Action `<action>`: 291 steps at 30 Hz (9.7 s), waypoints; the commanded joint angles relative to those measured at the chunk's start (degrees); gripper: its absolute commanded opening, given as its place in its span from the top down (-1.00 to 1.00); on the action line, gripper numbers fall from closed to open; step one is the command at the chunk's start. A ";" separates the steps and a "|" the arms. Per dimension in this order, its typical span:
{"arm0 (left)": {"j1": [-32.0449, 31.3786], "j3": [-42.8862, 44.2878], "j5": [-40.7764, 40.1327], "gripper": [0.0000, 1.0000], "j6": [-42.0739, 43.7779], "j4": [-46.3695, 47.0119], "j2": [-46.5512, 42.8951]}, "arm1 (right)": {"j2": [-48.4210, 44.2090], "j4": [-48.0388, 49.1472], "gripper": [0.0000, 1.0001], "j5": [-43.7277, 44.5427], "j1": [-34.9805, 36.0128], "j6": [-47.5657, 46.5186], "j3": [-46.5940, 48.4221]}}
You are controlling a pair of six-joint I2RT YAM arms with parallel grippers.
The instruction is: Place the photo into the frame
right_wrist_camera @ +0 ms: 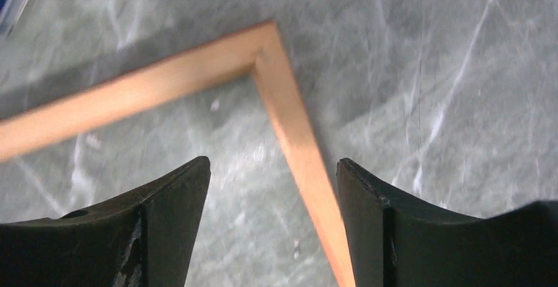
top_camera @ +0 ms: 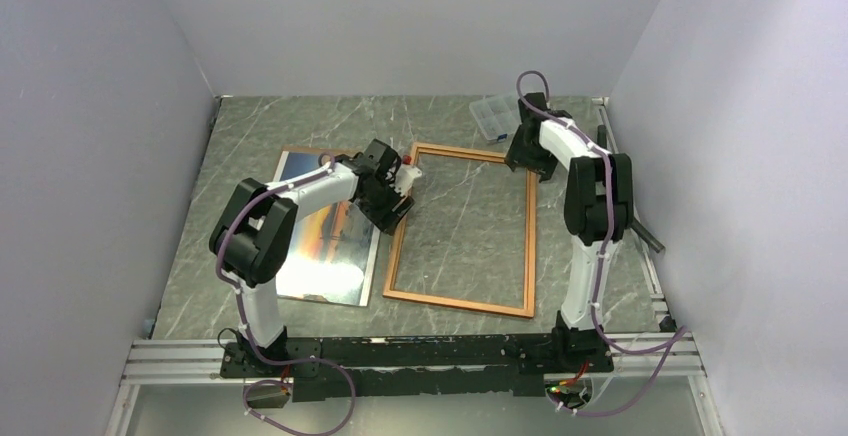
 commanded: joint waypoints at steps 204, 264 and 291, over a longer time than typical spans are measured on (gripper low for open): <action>47.39 -9.10 -0.75 0.19 8.62 1.29 0.58 | 1.63 25.91 -0.46 -32.87 35.77 15.07 9.68; 7.39 18.88 -1.75 -0.89 1.83 -16.68 3.11 | -40.33 -11.96 1.00 -17.36 9.03 -4.67 -26.07; 2.11 29.19 8.95 -0.71 -9.13 -11.48 17.09 | -38.47 -17.89 1.00 -11.59 8.94 -7.49 -16.40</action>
